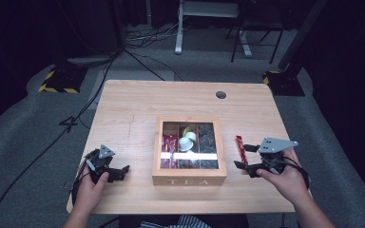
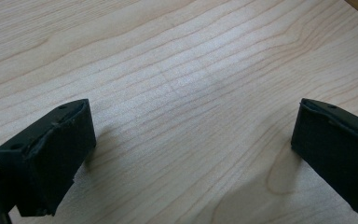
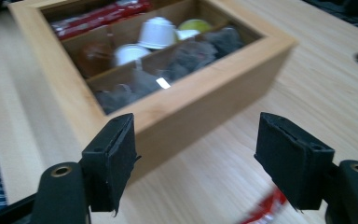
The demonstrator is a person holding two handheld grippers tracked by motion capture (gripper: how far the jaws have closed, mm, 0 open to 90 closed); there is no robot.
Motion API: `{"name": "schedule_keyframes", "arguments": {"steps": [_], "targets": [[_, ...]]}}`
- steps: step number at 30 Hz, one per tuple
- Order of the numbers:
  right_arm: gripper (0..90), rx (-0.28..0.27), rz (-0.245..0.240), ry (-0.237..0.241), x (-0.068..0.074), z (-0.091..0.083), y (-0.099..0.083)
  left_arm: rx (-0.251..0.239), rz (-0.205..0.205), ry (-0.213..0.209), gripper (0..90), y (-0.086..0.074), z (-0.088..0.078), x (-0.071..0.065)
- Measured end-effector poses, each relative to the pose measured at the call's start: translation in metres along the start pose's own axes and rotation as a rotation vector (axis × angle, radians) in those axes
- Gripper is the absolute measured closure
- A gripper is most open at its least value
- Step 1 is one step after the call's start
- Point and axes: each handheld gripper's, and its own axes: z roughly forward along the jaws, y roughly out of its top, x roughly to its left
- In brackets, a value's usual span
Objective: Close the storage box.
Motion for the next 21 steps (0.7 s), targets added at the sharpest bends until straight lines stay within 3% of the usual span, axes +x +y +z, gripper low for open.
{"name": "schedule_keyframes", "arguments": {"steps": [4, 11, 15, 21], "targets": [[29.0, -0.003, 0.058, -0.065, -0.019, -0.015, -0.012, -0.001, -0.010, -0.002, 0.0, -0.001, -0.001, 0.001], [28.9, 0.018, 0.129, -0.139, -0.034, -0.024, -0.029, 0.001, 0.012, -0.023, 0.2, -0.005, -0.005, 0.006], [29.1, 0.000, 0.176, -0.182, -0.042, -0.026, -0.043, -0.001, 0.016, -0.020, 0.1, -0.005, -0.005, 0.007], [29.5, 0.017, 0.224, -0.198, -0.053, -0.026, -0.062, 0.001, 0.018, -0.019, 0.0, -0.005, -0.005, 0.007]]}}
